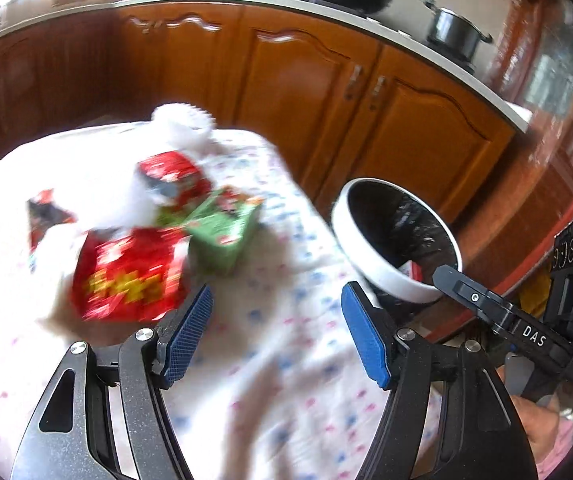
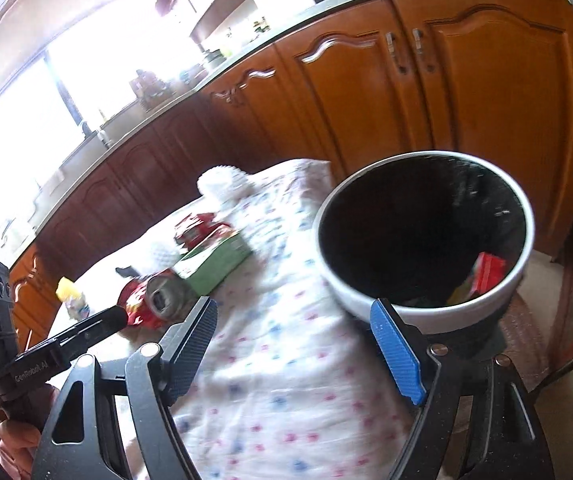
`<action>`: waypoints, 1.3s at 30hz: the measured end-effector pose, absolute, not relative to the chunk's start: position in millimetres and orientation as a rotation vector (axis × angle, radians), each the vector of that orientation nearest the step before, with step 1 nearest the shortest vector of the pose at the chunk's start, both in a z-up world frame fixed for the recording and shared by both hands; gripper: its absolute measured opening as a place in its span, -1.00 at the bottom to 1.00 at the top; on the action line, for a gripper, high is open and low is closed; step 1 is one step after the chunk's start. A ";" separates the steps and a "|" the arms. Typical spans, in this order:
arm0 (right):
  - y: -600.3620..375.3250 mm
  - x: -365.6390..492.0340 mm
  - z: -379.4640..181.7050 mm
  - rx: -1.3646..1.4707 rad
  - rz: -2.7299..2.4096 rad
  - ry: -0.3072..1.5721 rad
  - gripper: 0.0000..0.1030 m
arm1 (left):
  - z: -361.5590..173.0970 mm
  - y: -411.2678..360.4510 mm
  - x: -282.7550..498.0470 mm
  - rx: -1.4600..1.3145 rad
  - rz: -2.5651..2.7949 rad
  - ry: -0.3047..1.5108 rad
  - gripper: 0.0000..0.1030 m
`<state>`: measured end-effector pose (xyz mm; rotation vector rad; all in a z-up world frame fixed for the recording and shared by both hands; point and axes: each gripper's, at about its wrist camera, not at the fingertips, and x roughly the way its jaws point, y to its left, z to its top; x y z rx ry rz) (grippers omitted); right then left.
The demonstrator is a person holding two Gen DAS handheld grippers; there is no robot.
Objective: Collect trash
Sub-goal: 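Grasp the white foam block with the left tool while the right tool grasps the green carton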
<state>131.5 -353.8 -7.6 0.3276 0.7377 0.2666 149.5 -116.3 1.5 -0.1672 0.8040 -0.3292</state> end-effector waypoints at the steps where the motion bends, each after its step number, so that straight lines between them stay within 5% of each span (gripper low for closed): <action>1: -348.1 130.9 -8.2 0.324 0.274 0.740 0.56 | 1.1 -107.6 146.1 -0.176 -0.313 0.799 0.32; 23: -268.4 166.9 -20.3 0.292 0.375 0.817 0.56 | -22.1 3.4 118.0 -0.236 -0.125 0.808 0.32; 39: -222.1 256.1 -39.9 0.346 0.331 0.949 0.55 | -44.7 16.2 159.6 -0.187 -0.101 0.864 0.32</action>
